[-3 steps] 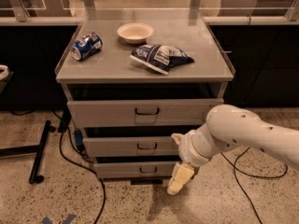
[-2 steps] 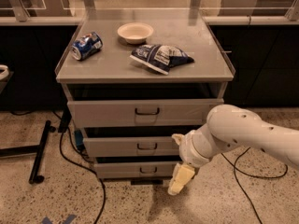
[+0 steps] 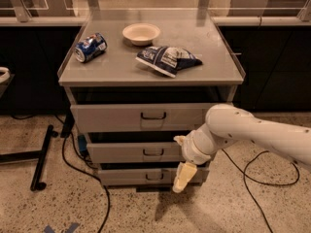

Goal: Open middle drawer

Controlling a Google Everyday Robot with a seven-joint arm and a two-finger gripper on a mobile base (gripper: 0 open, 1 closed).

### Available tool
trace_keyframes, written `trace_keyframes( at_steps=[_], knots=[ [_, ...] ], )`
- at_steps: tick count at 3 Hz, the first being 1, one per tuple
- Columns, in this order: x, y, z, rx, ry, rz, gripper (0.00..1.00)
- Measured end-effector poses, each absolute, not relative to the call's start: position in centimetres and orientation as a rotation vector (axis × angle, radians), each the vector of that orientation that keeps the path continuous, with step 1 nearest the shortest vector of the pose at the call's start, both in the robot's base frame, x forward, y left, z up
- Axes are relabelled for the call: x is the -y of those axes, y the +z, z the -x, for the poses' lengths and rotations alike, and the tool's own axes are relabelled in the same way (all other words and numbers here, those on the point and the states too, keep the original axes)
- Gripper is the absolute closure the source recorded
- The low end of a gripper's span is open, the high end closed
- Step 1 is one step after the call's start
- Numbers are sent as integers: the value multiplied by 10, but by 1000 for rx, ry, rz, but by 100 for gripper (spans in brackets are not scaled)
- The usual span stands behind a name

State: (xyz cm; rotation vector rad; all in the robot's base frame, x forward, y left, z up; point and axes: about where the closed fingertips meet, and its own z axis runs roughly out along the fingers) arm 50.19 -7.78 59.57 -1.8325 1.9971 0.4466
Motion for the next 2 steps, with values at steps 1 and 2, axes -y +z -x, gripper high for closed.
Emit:
trace_keyframes(
  at_steps=[1, 2],
  knots=[
    [84, 552, -532, -2030, 489, 1835, 0],
    [92, 511, -561, -2077, 496, 1824, 0]
  ],
)
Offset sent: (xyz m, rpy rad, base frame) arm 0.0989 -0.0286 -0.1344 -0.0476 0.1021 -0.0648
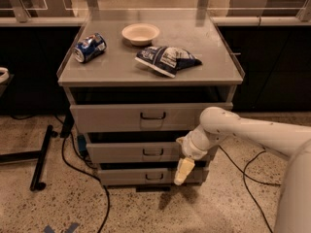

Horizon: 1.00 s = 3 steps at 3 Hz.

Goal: Open middle drawer

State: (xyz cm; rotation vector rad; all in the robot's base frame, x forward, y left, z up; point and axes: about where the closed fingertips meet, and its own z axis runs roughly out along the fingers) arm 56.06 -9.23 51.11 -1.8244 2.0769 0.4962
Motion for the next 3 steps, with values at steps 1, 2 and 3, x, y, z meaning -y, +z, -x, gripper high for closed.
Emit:
trace_keyframes(
  at_steps=[1, 2, 3],
  knots=[
    [101, 491, -581, -2093, 468, 1766, 0],
    [105, 484, -597, -2101, 399, 1713, 0],
    [107, 473, -609, -2121, 353, 1690, 0]
  ],
)
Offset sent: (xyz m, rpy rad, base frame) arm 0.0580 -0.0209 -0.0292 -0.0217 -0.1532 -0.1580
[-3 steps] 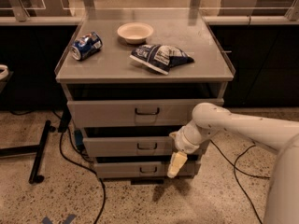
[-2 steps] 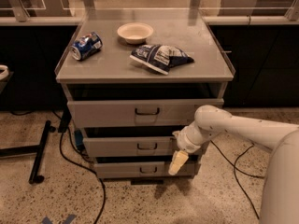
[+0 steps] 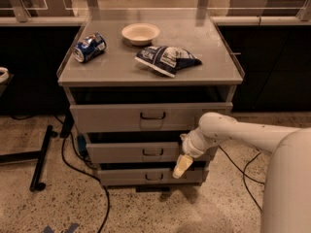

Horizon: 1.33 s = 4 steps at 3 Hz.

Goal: Open middle drawer

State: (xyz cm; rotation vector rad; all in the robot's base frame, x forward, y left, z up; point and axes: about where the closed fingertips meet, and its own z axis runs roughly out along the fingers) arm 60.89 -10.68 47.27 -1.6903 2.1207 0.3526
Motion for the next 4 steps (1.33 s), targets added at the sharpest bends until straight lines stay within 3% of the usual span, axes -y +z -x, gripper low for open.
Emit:
trace_keyframes(
  at_steps=[3, 4],
  knots=[
    [104, 435, -642, -2133, 358, 1636, 0],
    [102, 421, -647, -2145, 388, 1615, 19]
  ],
)
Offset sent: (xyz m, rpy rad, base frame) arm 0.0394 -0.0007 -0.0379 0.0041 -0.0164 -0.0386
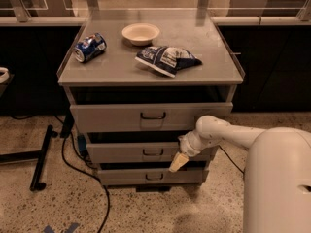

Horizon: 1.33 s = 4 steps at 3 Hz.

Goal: Open middle drawer

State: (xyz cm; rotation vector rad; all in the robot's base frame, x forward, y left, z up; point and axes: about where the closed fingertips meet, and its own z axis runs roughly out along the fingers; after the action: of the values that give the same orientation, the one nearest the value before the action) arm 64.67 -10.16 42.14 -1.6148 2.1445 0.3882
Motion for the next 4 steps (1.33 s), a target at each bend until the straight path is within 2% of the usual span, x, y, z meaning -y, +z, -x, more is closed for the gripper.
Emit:
trace_keyframes(
  at_steps=[3, 4],
  knots=[
    [103, 427, -645, -2153, 409, 1602, 88],
    [104, 428, -644, -2153, 409, 1602, 100]
  ],
)
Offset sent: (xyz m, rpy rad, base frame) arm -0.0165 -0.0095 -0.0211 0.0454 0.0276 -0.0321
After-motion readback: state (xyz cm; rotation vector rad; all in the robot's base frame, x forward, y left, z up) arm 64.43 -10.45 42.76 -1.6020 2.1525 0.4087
